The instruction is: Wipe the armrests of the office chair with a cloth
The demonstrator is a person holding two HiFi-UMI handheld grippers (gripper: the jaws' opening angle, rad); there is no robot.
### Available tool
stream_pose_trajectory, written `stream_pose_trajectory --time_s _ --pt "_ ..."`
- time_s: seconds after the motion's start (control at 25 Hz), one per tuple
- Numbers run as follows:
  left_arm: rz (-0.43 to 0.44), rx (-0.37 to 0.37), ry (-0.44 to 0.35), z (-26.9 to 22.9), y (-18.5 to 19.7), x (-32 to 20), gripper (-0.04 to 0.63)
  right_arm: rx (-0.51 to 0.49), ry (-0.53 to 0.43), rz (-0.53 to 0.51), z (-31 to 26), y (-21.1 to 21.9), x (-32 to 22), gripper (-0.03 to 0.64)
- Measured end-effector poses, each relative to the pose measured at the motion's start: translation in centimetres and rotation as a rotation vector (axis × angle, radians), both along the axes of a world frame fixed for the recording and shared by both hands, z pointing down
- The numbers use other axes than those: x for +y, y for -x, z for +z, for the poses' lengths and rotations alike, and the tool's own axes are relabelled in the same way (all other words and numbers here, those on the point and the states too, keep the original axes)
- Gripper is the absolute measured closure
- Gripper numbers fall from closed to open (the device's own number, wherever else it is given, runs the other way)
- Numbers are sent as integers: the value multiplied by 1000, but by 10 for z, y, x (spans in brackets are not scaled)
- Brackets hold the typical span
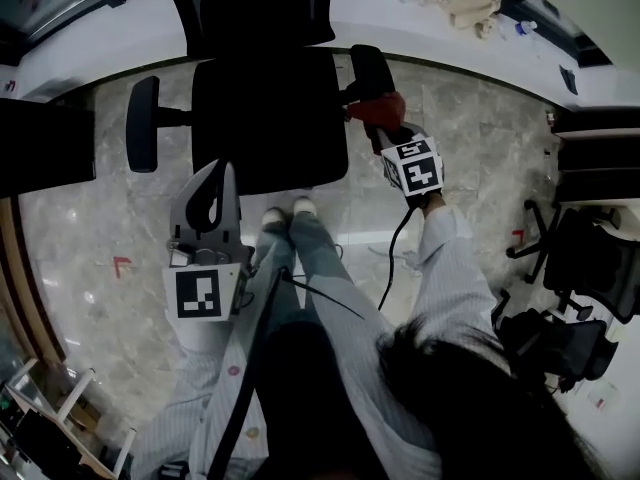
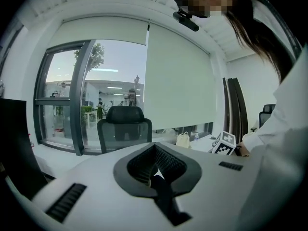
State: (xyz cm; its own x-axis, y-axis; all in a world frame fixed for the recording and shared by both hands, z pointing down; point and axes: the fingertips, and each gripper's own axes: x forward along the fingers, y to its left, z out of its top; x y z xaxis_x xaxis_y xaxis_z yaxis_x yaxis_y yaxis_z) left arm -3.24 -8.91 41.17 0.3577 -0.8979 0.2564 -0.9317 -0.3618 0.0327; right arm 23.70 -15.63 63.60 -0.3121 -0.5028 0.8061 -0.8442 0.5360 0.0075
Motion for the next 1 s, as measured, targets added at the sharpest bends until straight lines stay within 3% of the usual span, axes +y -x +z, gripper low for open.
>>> stream_pose_trajectory --time_s 0.24,0.36,0.48,0.76,1.0 --pt "-48 -7 -43 -45 15 13 592 -313 -319 26 -167 46 25 584" --pt "-73 7 -95 -78 22 13 592 -416 -486 -9 -258 76 46 584" --pt "-76 17 -145 -102 21 17 592 -478 -594 -31 -313 97 66 584" --pt "-128 20 -160 -115 37 27 592 -513 -622 -109 -338 124 72 584" --pt "-258 2 -150 -109 98 49 592 -546 -607 -176 -339 159 76 584"
